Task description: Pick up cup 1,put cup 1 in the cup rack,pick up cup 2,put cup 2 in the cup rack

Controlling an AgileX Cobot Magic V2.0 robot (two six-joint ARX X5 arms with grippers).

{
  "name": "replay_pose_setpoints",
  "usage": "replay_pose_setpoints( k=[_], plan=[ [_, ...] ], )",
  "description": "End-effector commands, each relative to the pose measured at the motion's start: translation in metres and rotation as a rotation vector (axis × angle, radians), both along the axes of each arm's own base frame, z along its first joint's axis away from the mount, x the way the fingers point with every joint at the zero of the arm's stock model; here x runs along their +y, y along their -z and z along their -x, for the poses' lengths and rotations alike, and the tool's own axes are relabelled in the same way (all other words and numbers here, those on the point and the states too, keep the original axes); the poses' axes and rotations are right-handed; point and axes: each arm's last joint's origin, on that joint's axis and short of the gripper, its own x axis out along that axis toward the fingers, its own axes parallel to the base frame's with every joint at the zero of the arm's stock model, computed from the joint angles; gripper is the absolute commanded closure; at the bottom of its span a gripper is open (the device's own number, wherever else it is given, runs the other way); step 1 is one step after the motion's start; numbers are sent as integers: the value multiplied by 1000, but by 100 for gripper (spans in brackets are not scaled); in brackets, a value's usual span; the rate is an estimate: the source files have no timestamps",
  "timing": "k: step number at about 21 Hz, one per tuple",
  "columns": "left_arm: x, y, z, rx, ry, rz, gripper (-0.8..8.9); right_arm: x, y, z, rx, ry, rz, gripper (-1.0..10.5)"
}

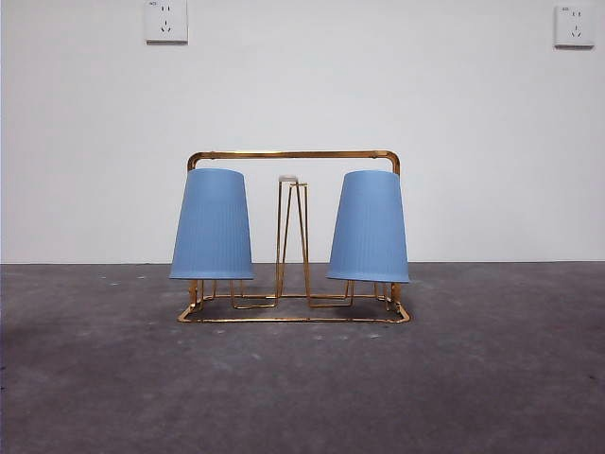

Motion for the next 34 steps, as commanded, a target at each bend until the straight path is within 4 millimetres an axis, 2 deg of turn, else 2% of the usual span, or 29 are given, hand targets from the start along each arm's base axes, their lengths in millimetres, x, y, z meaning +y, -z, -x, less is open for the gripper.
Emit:
replay_pose_setpoints(
  k=[1, 4, 9, 25, 28, 31, 33, 34],
  plan=[
    [3, 30, 3, 10, -34, 54, 817, 0, 3, 0, 25, 11, 23, 942],
    [6, 63, 4, 39, -63, 97, 817, 0, 3, 0, 25, 11, 23, 942],
    [6, 95, 2, 188, -81, 154, 817, 0, 3, 0, 25, 11, 23, 942],
    [6, 97, 0, 228, -82, 185, 817, 0, 3, -1, 9, 28, 33, 942],
    [6, 98, -1, 239, -83, 184, 817, -18, -5, 1, -119, 93, 29, 942],
    [6, 98, -1, 242, -83, 184, 817, -41, -21, 4, -320, 171, -227, 942],
    [6, 99, -1, 242, -83, 184, 817, -59, -17, 9, -454, 246, -352, 942],
    [6, 99, -1, 243, -83, 184, 817, -67, -9, 11, -515, 310, -365, 942]
  ],
)
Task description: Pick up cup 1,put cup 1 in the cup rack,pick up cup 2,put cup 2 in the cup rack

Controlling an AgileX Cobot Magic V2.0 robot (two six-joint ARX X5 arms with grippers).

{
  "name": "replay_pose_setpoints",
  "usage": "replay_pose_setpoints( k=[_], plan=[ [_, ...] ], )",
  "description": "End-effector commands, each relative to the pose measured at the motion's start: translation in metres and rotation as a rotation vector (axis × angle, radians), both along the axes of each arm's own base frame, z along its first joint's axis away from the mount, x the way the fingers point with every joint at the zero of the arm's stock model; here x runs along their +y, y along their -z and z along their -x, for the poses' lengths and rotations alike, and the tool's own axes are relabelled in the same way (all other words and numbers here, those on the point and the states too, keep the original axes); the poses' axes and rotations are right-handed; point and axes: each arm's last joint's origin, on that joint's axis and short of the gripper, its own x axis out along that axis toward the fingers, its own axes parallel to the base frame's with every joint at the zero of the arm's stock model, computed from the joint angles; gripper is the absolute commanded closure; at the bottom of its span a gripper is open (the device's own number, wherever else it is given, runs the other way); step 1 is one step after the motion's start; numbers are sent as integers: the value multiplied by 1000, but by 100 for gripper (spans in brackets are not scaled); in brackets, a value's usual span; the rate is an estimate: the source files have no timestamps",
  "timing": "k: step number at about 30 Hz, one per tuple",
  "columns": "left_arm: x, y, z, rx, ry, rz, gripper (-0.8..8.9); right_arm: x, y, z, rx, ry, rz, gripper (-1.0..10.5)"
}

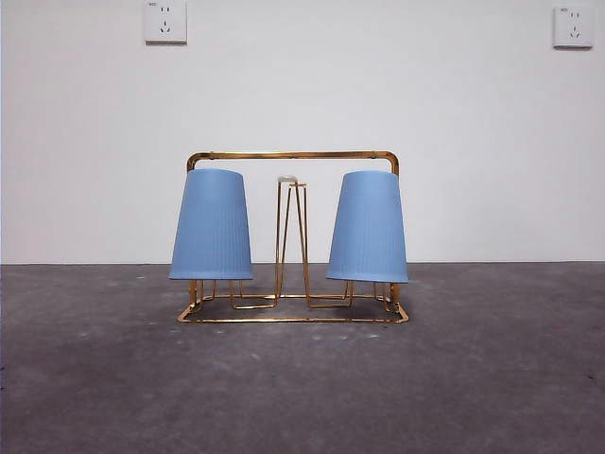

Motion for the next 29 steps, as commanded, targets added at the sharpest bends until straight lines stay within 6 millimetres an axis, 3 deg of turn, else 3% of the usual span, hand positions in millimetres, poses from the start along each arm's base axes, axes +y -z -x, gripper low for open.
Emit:
replay_pose_setpoints(
  k=[1, 6, 11, 17, 23, 27, 29],
  plan=[
    [0, 2, 0, 0, -6, 9, 817, -16, 23, -1, -93, 163, -27, 942],
    [0, 2, 0, 1, -5, 9, 817, -32, 98, -2, -204, 361, 19, 942],
    [0, 2, -1, 2, -6, 9, 817, -34, 167, -10, -226, 387, 42, 942],
    [0, 2, -1, 2, -6, 9, 817, -34, 237, -17, -225, 387, 28, 942],
    [0, 2, -1, 2, -6, 9, 817, -34, 285, -19, -158, 387, 35, 942],
    [0, 2, 0, 2, -6, 9, 817, -33, 305, -21, -84, 390, 21, 942],
    [0, 2, -1, 2, -6, 9, 817, -34, 304, -21, -92, 400, 16, 942]
  ],
)
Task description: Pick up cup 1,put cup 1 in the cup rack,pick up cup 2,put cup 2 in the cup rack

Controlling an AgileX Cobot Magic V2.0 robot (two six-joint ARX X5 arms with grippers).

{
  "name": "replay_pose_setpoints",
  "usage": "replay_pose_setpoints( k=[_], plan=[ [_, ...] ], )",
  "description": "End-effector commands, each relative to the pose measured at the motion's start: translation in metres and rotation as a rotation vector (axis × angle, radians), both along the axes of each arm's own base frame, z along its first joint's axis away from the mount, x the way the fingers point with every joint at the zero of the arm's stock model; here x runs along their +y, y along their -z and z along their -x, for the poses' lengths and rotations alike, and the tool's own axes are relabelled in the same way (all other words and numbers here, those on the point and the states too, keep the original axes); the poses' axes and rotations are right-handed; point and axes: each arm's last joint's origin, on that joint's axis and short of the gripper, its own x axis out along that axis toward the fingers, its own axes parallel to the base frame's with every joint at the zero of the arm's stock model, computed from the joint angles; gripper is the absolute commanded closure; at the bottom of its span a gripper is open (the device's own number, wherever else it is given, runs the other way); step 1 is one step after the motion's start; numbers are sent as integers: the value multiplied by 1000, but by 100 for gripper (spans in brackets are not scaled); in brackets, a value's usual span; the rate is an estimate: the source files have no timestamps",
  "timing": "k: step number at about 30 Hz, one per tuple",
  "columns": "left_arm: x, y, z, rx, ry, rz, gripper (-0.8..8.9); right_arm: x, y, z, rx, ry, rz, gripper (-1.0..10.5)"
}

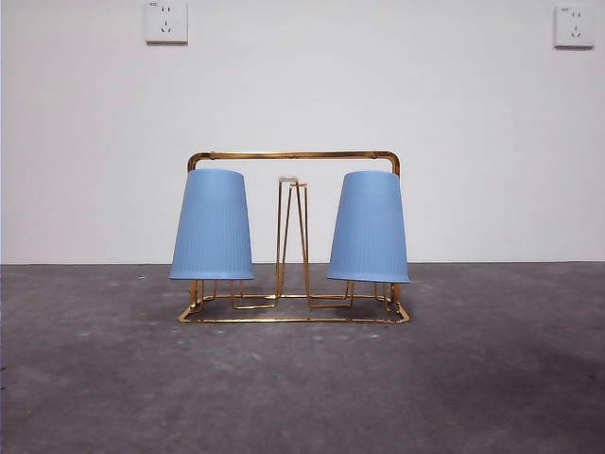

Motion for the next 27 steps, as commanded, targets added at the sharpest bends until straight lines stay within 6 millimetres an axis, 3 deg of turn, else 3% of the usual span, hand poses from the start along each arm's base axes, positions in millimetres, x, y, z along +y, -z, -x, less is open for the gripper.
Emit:
replay_pose_setpoints(
  k=[1, 27],
  plan=[
    [0, 2, 0, -1, -6, 9, 817, 0, 3, 0, 5, 11, -23, 942],
    [0, 2, -1, 4, -6, 10, 817, 0, 3, 0, 10, 17, -40, 943]
  ],
)
